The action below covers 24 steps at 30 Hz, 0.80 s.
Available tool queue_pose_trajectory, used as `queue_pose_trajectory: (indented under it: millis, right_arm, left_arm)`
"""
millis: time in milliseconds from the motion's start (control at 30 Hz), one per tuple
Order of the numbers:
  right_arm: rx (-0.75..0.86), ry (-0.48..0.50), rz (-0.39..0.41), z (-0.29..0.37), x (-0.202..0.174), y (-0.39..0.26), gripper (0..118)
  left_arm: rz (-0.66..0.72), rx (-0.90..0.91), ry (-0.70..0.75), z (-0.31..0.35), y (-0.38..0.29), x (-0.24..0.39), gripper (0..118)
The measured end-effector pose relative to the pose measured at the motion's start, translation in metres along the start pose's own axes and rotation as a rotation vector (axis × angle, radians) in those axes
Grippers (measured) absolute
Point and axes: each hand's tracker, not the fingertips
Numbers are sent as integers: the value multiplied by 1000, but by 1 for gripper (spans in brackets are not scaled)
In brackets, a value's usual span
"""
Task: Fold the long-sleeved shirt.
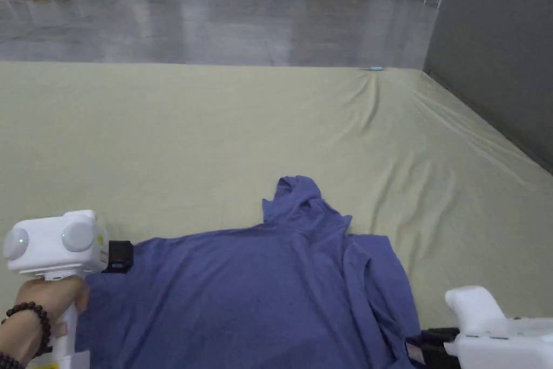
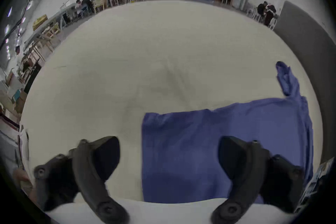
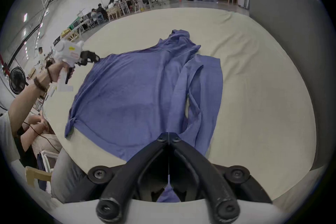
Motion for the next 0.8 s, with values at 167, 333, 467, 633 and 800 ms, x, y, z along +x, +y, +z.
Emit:
queue_pose_trajectory:
  millis: [167,333,467,633,800]
  right_arm:
    - [34,-23,7,-37,12,59,0]
    - [59,-62,-14,-103,33,163,91]
    - [-41,-74,-53,-170,53,225,89]
    - [-154,-149,-2,-231,54,241,70]
    - [-234,-176,11,-259,41,228,11]
  left_arm:
    - [-39,60,-21,15,-17,21,0]
    - [-85,60,-57,28,-18,16,0]
    - [-60,91,-89,42,-15,2,0]
    - [-24,105,-95,46,-7,-11,0]
    - [-9,106,-104,42,-1,-11,0]
